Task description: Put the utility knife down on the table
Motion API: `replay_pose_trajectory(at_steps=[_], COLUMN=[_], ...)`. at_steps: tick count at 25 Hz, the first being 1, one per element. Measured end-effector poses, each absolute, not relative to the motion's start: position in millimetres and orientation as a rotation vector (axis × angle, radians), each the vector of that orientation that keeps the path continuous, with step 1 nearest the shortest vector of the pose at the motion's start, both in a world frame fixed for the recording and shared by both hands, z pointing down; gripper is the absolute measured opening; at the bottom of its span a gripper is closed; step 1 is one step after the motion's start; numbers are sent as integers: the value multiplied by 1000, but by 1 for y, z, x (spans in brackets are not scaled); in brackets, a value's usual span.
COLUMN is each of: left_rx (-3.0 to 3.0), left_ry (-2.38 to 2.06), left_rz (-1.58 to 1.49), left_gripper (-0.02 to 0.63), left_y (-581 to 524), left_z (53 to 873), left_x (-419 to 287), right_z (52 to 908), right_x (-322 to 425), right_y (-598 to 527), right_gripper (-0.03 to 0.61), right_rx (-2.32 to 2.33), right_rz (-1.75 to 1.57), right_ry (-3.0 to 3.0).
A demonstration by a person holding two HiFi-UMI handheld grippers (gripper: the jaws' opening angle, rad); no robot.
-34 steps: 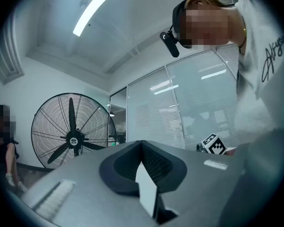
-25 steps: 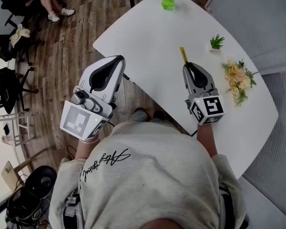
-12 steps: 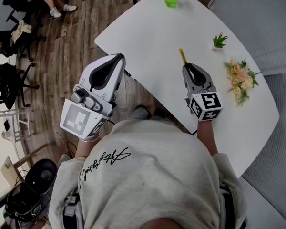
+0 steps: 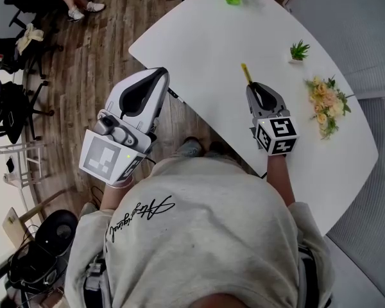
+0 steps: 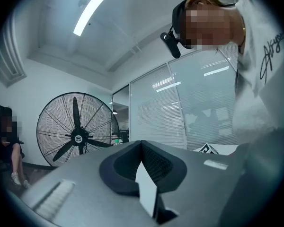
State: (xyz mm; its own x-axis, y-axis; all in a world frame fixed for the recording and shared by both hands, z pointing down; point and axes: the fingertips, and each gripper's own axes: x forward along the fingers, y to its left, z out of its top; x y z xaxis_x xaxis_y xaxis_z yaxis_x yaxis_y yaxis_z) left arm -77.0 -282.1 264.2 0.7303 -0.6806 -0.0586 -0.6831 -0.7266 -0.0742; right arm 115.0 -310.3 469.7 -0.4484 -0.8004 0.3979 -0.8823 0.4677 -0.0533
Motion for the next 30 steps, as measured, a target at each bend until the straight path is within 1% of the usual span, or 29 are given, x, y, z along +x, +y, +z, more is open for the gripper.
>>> replay_pose_trajectory(at_steps=[17, 30], left_rx=[-2838, -2835], left_ry=[1147, 1167], left_rz=[45, 50], left_gripper=[-2, -2], left_y=[-288, -291], left_z=[268, 272], left_x=[-79, -88], right_z=[517, 543], right_x=[119, 115], right_y=[-312, -313], right_gripper=[66, 66], right_rx=[1354, 1306], right_rz=[474, 496], right_ry=[-2297, -2221])
